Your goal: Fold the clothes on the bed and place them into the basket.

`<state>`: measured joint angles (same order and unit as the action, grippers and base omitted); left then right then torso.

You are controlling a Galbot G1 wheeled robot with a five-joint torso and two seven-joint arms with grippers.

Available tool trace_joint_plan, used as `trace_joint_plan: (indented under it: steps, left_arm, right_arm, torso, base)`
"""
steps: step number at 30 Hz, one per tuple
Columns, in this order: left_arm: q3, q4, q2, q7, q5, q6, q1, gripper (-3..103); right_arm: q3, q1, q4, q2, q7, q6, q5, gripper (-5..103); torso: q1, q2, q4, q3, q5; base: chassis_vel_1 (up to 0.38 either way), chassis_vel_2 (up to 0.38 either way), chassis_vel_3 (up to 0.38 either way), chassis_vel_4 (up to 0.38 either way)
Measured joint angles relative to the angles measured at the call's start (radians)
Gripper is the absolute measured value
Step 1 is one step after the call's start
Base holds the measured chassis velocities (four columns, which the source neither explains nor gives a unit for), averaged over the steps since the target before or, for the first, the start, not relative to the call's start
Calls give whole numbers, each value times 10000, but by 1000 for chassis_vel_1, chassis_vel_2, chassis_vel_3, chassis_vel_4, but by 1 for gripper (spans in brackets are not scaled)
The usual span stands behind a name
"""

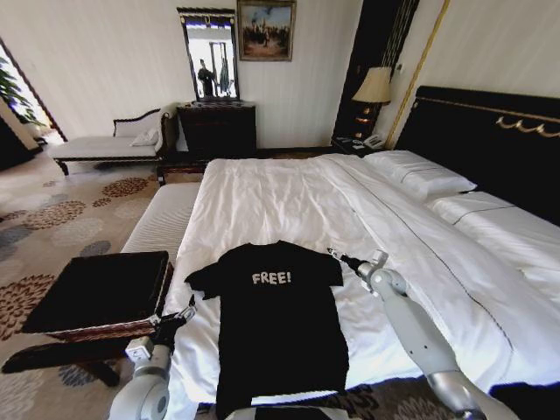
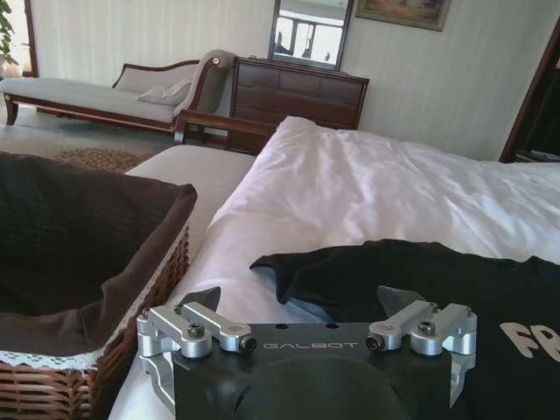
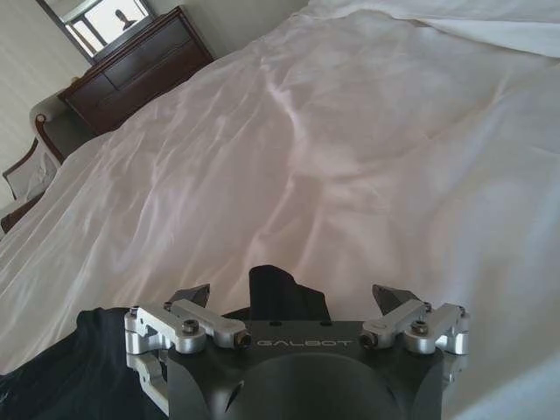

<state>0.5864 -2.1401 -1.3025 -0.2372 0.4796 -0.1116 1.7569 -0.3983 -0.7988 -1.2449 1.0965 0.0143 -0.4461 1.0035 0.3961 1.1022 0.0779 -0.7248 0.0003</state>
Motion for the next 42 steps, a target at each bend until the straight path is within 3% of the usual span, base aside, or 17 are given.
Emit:
trace_joint_plan:
  steps: [8,16,22,24,28,30,37,39,42]
  left_arm:
    - [-158,-61,-226,24,-136,35,105,100]
    - [-259,-166,-317,16,-212,35,170,100]
    - [-257,-221,-340,-6,-204,25,188,100]
    - [-255,-221,-341,-8,-202,23,188,100]
    - [-254,-215,-340,-14,-199,1,178,100]
    - [-254,-212,-338,-15,-198,-3,170,100]
    - [-326,-190,-202,-21,-178,-60,-17,100]
    - [-336,-192,-196,-24,-175,-70,-40,100]
    - [-353,-202,-179,-40,-167,-94,-88,100]
  right_arm:
    - [-1020,-454,78,471,-40,6,544,100]
    - [-1802,-969,-97,899,-42,-482,1616,100]
    - [-1884,-1111,-152,1072,25,-619,1759,75]
    - [-1876,-1100,-134,1082,36,-624,1757,75]
    - [-1790,-1033,-71,1055,68,-653,1740,53]
    - [-1772,-1027,-67,1047,72,-653,1727,53]
    - [-1720,-1044,-75,1024,76,-662,1705,21]
    - [-1718,-1045,-77,1025,79,-662,1702,21]
    - [-1714,-1042,-77,1033,84,-662,1697,5]
  torso:
    - [-1,1,2,1,-3]
    - [-1,1,0,1,-3]
    - [0,1,-1,1,-3]
    - [0,1,-1,1,-3]
    - [0,0,-1,1,-3]
    - [0,1,-1,0,-3]
    - [0,1,0,1,-3]
    - [0,1,0,0,-3]
    - [0,1,0,0,-2]
  base:
    - [0,0,0,0]
    - [0,0,0,0]
    - [0,0,0,0]
    - [0,0,0,0]
    - [0,0,0,0]
    - [0,0,0,0]
    - [0,0,0,0]
    - [0,0,0,0]
    - [0,0,0,0]
